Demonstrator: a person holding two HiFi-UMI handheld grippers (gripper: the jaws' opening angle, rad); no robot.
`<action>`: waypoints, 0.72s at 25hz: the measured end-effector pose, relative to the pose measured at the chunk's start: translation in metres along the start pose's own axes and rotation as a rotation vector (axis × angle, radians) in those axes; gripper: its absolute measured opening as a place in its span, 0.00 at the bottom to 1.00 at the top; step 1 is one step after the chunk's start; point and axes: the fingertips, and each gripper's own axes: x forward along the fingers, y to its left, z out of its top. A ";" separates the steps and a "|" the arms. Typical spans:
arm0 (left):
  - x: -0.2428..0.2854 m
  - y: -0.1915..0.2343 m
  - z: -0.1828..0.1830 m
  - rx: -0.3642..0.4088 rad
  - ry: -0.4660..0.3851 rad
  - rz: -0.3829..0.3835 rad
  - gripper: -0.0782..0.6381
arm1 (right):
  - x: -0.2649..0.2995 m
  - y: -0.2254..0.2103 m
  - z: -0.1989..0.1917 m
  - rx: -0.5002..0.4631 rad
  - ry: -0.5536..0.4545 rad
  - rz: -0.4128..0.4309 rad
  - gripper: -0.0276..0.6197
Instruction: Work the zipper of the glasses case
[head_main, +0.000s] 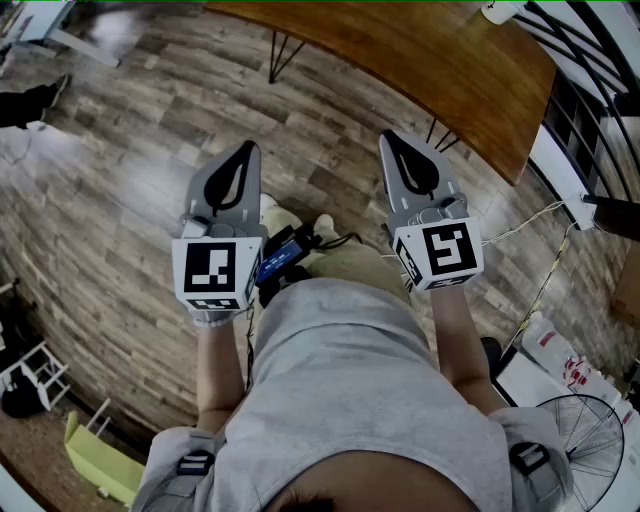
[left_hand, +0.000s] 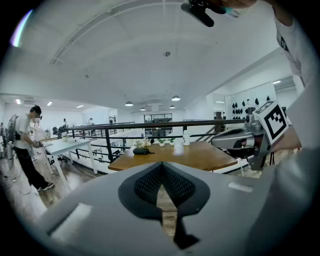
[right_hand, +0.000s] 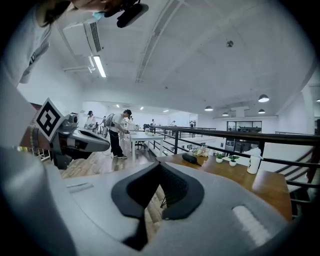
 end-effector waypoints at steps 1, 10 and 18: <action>0.000 0.000 0.000 -0.001 0.001 0.000 0.13 | 0.000 0.000 0.000 -0.002 0.001 0.000 0.05; 0.001 -0.001 -0.004 -0.008 0.022 -0.006 0.13 | 0.000 0.003 -0.001 -0.010 0.013 0.008 0.05; 0.002 0.001 -0.009 -0.020 0.035 0.003 0.13 | 0.002 0.003 0.000 -0.040 0.005 -0.017 0.05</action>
